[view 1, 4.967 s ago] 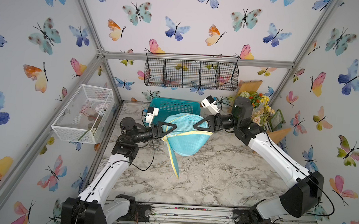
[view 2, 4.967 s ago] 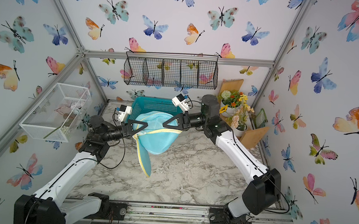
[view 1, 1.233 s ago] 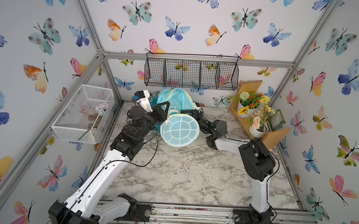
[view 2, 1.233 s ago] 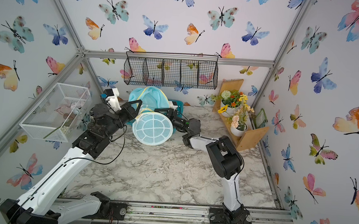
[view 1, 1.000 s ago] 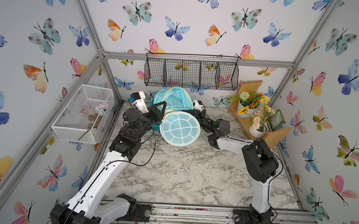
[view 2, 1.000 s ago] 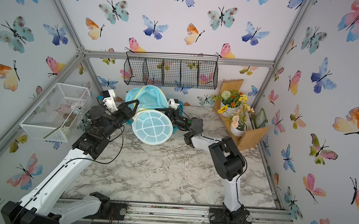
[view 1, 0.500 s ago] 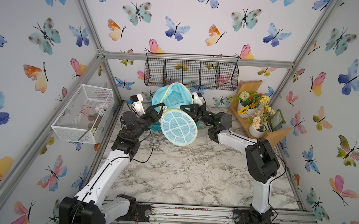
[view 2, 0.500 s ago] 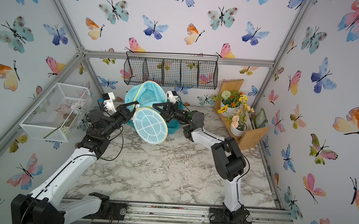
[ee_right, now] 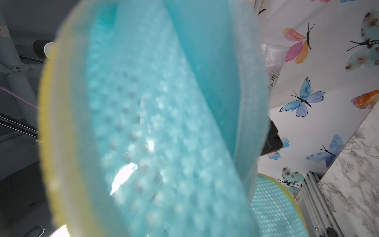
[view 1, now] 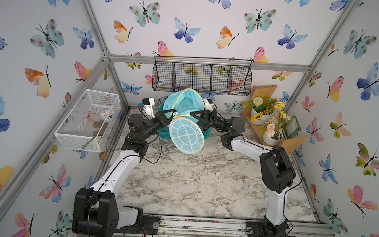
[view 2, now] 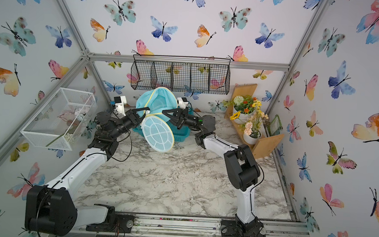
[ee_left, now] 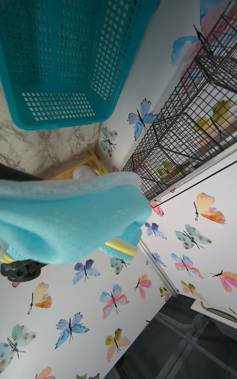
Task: Turn the laundry bag inside out
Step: Turn over the laundry bag.
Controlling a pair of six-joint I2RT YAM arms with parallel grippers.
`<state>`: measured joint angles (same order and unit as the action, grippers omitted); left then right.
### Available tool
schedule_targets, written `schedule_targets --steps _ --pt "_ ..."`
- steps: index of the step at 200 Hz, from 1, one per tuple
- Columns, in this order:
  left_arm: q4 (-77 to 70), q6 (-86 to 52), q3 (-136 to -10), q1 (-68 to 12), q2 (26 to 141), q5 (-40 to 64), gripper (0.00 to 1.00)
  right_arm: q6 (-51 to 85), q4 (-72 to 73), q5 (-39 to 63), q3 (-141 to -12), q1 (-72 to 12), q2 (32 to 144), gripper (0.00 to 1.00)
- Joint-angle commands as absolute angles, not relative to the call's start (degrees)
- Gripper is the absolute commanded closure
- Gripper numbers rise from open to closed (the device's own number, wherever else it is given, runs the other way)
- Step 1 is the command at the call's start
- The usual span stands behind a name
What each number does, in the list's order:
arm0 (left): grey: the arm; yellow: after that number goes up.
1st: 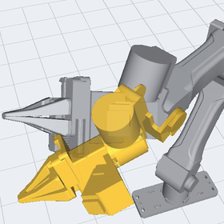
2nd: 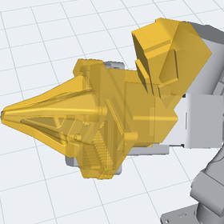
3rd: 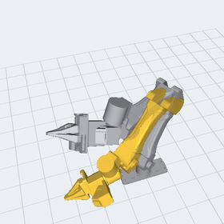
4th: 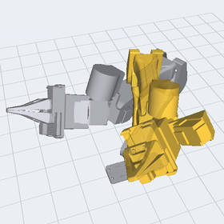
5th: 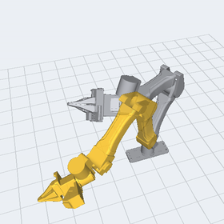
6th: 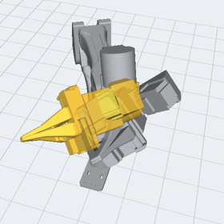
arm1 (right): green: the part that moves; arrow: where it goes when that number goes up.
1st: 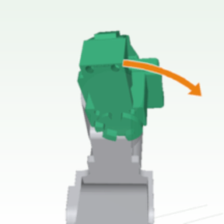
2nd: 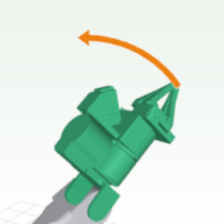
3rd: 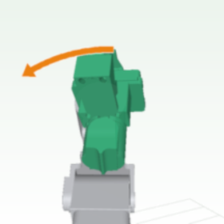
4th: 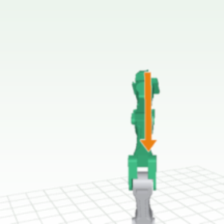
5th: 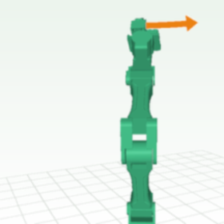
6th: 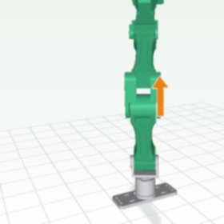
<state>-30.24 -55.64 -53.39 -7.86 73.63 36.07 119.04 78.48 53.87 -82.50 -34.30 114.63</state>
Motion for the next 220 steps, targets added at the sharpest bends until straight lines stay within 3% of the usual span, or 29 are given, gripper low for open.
schedule_targets --steps 1,46,126,134,143,146,152,161,177,220 --pt "-16.0 -48.4 -47.6 -6.8 74.0 47.9 1.0 132.0 104.0 46.3 -84.9 -31.3 106.5 0.97" --pt "-21.2 -52.9 -39.4 -6.7 67.5 53.7 1.0 132.0 104.1 44.6 -88.2 -28.6 107.3 0.97" --pt "-38.9 -61.7 -37.4 -6.7 76.7 58.5 0.97 134.2 104.1 44.5 -93.2 -28.6 108.9 0.97" --pt "-40.2 -63.0 -37.4 -6.8 76.5 58.8 0.92 133.8 104.0 46.5 -93.3 -28.6 108.9 0.97" --pt "-39.3 -63.3 -37.8 -6.7 75.8 58.4 0.77 133.7 103.9 49.0 -93.0 -28.7 108.9 0.97" --pt "-38.3 -62.9 -38.1 -6.7 75.4 58.1 0.59 133.8 103.9 50.1 -92.7 -28.6 108.9 0.97" --pt "-36.2 -62.0 -38.8 -6.7 74.5 57.5 0.38 133.8 103.9 52.0 -92.1 -28.7 108.9 0.97" --pt "-32.1 -60.2 -40.4 -6.7 72.8 56.3 0.2 133.8 103.9 54.0 -90.3 -28.6 108.5 0.97" --pt "-19.2 -53.0 -45.9 -6.7 69.5 52.3 0.12 133.5 104.0 55.0 -87.1 -28.7 107.2 0.97" --pt "5.9 -40.0 -61.7 -5.9 64.7 37.9 0.06 132.4 102.6 58.9 -82.8 -28.7 104.9 0.97"
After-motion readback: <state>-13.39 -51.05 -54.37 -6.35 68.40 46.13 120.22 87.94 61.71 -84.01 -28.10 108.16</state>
